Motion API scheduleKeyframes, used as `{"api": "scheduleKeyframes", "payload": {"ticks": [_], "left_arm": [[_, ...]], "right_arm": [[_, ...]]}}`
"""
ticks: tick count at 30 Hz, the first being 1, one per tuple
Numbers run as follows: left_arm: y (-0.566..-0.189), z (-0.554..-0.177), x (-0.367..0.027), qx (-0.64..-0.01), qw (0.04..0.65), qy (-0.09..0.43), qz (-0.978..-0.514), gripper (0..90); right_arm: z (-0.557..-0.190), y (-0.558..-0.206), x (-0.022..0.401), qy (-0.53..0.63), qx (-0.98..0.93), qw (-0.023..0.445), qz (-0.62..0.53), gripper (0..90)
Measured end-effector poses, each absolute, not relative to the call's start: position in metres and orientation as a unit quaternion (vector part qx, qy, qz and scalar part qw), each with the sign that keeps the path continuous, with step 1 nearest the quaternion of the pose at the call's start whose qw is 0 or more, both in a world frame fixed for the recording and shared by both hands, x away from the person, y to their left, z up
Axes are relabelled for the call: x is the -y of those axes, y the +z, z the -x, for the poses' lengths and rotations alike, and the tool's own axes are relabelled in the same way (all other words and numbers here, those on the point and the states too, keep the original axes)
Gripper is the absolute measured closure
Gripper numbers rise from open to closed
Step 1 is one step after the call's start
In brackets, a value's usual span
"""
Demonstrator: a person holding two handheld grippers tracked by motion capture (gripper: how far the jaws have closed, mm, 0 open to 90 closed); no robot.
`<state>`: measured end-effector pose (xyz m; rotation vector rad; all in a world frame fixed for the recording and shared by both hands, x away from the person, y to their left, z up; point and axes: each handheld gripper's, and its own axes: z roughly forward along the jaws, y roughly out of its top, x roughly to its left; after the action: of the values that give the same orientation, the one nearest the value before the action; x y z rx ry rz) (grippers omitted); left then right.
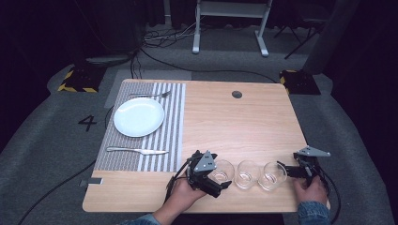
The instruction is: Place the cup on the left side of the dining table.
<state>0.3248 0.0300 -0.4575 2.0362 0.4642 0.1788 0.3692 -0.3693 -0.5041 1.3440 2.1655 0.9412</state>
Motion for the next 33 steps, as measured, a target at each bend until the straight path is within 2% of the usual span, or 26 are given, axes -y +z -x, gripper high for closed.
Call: {"api": "scheduleKeyframes", "payload": {"ticks": [8,11,14,18,33], "left_arm": [[-0.474,-0.330,-0.022,-0.195,0.476,0.073,-0.854,0.8],[-0.478,-0.331,-0.021,-0.195,0.474,0.067,-0.856,4.0],[-0.483,-0.332,-0.021,-0.194,0.473,0.052,-0.858,14.9],[-0.487,-0.329,-0.018,-0.189,0.467,0.062,-0.861,19.1],[-0.479,-0.327,-0.016,-0.197,0.465,0.064,-0.861,19.8]], "right_arm": [[-0.369,-0.504,0.369,0.339,-0.779,0.211,-0.484,12.9],[-0.369,-0.504,0.369,0.339,-0.779,0.211,-0.484,12.8],[-0.369,-0.504,0.369,0.339,-0.779,0.211,-0.483,12.9],[-0.369,-0.504,0.369,0.339,-0.779,0.211,-0.483,12.9],[-0.369,-0.504,0.369,0.339,-0.779,0.211,-0.484,12.8]]}}
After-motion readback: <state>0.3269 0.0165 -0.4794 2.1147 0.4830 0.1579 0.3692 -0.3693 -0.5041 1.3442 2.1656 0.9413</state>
